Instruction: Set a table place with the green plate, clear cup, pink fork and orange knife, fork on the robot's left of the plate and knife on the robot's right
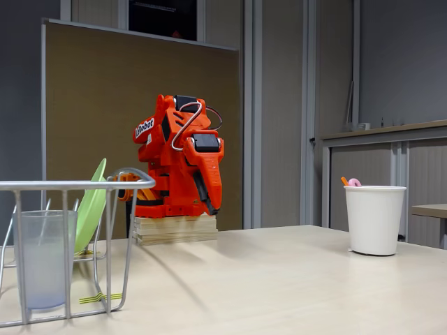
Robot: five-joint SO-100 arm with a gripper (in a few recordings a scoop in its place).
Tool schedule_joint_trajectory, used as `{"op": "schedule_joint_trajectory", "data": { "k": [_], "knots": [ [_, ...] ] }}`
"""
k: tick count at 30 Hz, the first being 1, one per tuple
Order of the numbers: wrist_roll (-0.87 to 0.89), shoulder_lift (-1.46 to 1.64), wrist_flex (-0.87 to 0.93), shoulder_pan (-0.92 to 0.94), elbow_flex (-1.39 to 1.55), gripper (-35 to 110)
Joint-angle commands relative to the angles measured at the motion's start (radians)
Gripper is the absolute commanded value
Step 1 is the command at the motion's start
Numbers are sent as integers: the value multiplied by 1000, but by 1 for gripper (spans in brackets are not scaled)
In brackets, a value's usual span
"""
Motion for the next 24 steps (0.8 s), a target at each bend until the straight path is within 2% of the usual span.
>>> {"op": "schedule_joint_trajectory", "data": {
  "k": [1, 8, 15, 18, 21, 24],
  "knots": [
    [-12, 2, 12, -15, -6, 0],
    [-92, 11, 18, -20, -12, 0],
    [-279, -23, 63, -32, -166, 1],
    [-341, -127, 135, -31, -296, 3],
    [-440, -258, 133, -18, -410, 1],
    [-433, -425, 133, -11, -541, 6]
  ]
}}
